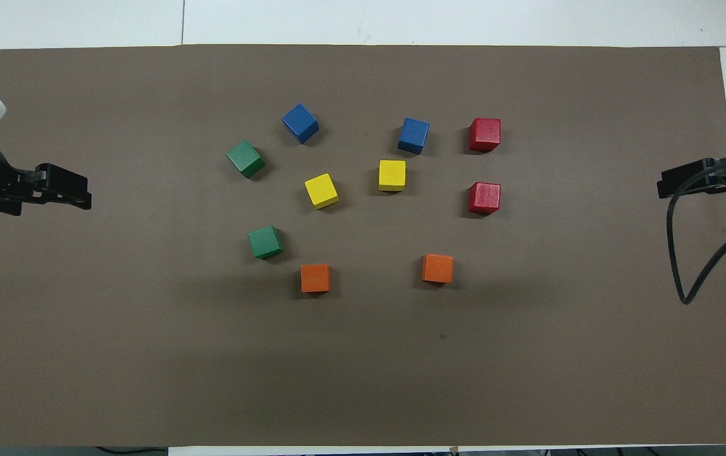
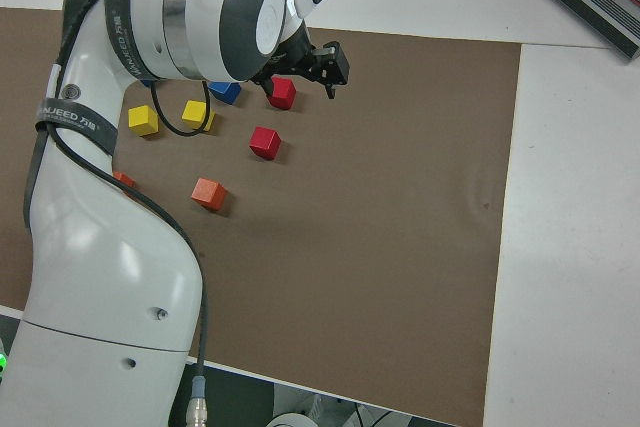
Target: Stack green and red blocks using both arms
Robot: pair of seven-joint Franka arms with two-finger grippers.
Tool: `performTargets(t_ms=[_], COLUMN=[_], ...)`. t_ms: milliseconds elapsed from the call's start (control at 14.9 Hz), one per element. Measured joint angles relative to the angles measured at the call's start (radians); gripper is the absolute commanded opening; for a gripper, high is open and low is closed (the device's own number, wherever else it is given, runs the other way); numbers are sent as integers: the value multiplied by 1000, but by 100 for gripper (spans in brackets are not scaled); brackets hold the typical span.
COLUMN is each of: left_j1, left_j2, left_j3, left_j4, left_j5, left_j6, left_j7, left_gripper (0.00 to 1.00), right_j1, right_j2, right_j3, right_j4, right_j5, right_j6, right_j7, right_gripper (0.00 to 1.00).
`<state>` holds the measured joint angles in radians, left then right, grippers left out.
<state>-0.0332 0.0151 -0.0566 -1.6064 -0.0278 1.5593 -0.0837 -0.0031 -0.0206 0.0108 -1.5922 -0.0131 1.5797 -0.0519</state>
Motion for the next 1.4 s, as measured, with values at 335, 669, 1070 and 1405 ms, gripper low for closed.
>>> performTargets(t_ms=[335,669,1070,1405], left_j1=[-1,-6,-77,-213], left_j2=[0,-4,9,96], left_j3=[-1,-8,-15,-22], left_j4=[0,-1,-107,-171], left_j5=[0,0,-3,-4], left_j6=[-2,26,177,310], left_j7=[0,-28,-149,-388], left_gripper=[100,100,100,100], right_j1=[23,34,118,160], right_j2=[-13,-28,41,165], right_j3=[2,2,6,7], right_j4=[-19,-82,-236,-281], right_j5=[0,3,3,3], right_j6=[-54,45,231,438], right_j7=[0,127,380,394], right_gripper=[100,100,100,100])
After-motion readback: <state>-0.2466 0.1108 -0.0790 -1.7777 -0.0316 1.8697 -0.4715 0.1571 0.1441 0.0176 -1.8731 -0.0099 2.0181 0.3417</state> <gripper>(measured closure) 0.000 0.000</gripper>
